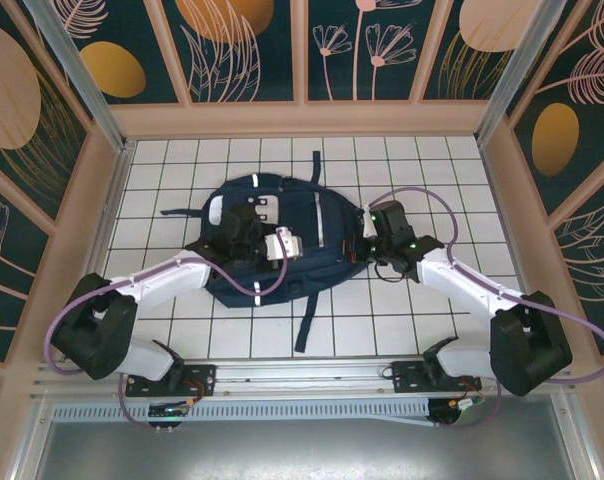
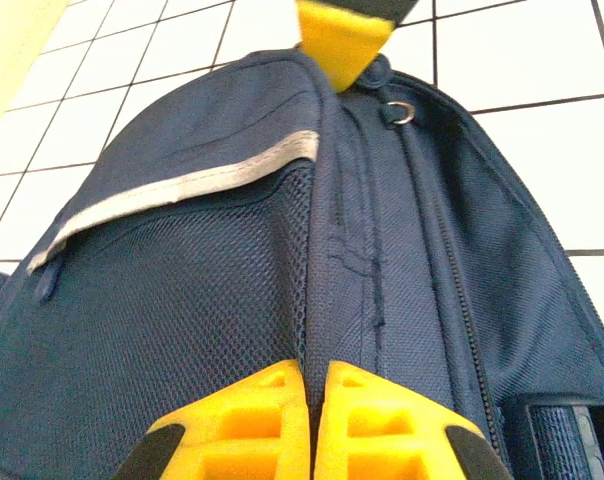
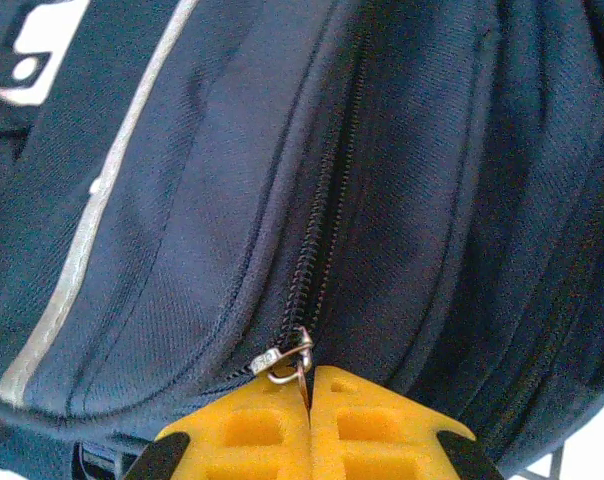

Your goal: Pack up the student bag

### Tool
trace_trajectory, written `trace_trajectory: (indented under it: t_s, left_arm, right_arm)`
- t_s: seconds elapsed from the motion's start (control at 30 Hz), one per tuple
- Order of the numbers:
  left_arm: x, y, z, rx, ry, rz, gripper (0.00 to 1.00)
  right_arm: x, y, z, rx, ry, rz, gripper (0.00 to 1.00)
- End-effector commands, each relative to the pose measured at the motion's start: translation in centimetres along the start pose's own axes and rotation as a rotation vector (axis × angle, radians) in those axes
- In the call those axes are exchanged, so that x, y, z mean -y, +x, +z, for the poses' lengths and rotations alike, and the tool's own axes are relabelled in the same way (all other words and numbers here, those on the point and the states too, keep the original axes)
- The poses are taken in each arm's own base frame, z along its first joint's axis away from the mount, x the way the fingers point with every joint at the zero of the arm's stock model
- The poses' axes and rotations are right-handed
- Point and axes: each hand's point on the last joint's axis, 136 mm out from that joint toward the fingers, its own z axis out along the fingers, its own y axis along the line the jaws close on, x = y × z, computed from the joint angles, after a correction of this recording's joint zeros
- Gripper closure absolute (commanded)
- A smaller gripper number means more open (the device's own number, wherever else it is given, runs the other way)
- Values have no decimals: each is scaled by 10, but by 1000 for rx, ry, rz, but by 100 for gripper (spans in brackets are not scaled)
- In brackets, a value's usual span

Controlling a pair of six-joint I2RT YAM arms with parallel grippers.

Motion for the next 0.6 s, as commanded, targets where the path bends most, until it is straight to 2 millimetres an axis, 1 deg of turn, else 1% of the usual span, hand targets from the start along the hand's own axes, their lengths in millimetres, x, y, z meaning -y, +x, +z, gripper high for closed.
trace_trajectory:
  t_s: [0.0,0.03,0.07,0.13,0.17,0.2,0.23,0.27,0.3,0.37,0.43,0.47,0.53,0.57]
  left_arm:
    - [-70,20,-24,-47,-218,-195,100]
    - [-90,31,-29,-71,-271,-282,100]
    - [-107,38,-34,-77,-315,-363,96]
    - [-147,59,-52,-62,-460,-591,84]
    - [-159,64,-61,-33,-512,-676,78]
    - [-173,67,-73,3,-579,-774,67]
    - [-187,72,-86,29,-669,-899,51]
    - [-193,82,-94,22,-731,-1020,46]
    - [-202,75,-99,37,-722,-1098,45]
    - [-194,64,-92,34,-606,-1187,41]
    - [-178,61,-85,34,-510,-1334,40]
    - [-167,62,-80,27,-466,-1396,40]
    - [-141,73,-70,-16,-382,-1572,42]
    - [-129,77,-64,-36,-337,-1630,43]
  right_arm:
    - [17,15,1,-24,106,-61,100]
    - [-4,19,4,-39,52,-95,100]
    - [-20,20,8,-45,7,-110,100]
    - [-64,23,16,-51,-124,-117,100]
    - [-82,23,20,-48,-178,-114,100]
    - [-102,24,26,-43,-234,-107,100]
    - [-118,23,32,-39,-274,-99,100]
    - [-129,21,37,-32,-300,-95,100]
    - [-137,18,47,-31,-313,-90,100]
    - [-145,9,65,-28,-310,-74,100]
    - [-150,-1,82,-23,-302,-70,100]
    - [-154,-4,87,-22,-309,-75,100]
    - [-161,-6,96,-36,-329,-86,100]
    - [-162,-6,100,-44,-335,-91,100]
